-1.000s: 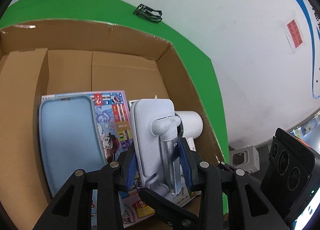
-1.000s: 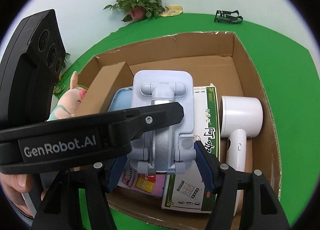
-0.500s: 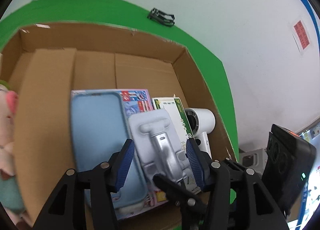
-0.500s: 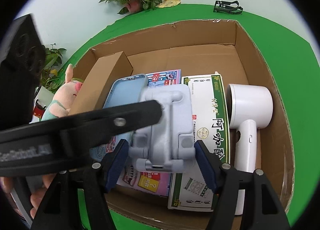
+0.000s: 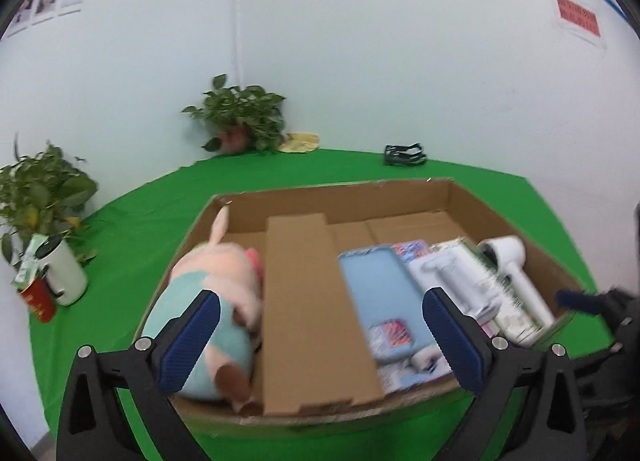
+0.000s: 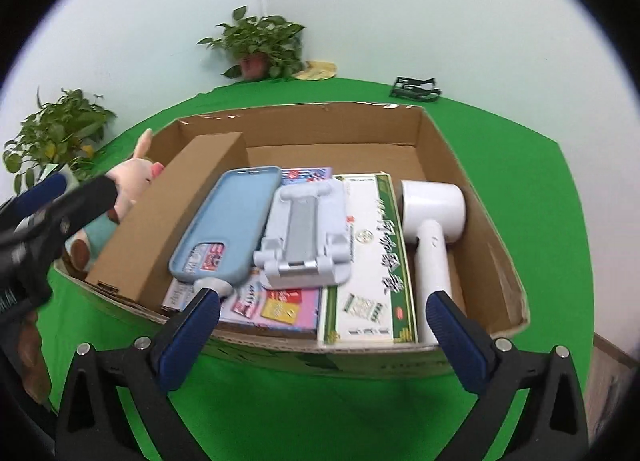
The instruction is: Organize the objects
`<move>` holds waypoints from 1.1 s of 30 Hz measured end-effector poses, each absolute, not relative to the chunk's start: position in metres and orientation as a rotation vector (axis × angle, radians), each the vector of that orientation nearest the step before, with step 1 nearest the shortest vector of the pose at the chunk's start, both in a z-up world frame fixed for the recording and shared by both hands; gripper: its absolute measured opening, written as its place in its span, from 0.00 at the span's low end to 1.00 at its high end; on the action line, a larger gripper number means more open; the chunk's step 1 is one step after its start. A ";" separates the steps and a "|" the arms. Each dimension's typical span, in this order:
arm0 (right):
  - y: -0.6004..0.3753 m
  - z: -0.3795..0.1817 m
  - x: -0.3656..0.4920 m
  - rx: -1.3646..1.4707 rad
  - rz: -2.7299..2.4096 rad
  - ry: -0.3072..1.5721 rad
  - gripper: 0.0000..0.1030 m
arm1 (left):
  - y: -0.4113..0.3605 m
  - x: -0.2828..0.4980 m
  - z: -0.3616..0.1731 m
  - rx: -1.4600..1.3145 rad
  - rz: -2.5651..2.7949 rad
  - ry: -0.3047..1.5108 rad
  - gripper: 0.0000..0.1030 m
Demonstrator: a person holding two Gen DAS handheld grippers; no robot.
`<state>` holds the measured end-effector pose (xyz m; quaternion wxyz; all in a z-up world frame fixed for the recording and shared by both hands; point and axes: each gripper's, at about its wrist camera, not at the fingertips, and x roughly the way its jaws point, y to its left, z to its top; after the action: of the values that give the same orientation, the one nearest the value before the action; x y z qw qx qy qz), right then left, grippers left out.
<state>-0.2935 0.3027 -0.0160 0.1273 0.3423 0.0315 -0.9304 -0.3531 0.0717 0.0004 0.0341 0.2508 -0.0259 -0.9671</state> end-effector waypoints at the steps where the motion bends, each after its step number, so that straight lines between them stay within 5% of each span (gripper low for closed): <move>1: 0.302 -0.016 -0.290 0.976 -2.724 0.101 0.99 | 0.070 -0.350 -0.006 0.778 -2.955 -0.073 0.99; 10: 0.289 -0.027 -0.280 0.833 -2.828 0.189 1.00 | 0.068 -0.351 -0.061 0.809 -2.857 -0.032 1.00; 33: 0.284 -0.034 -0.274 0.739 -2.891 0.202 0.99 | 0.061 -0.350 -0.063 0.832 -2.864 0.024 1.00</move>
<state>-0.2738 0.2839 -0.0339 0.0752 0.2462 0.0674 -0.9639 -0.3498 0.0606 -0.0632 0.0796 0.2781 0.0081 -0.9572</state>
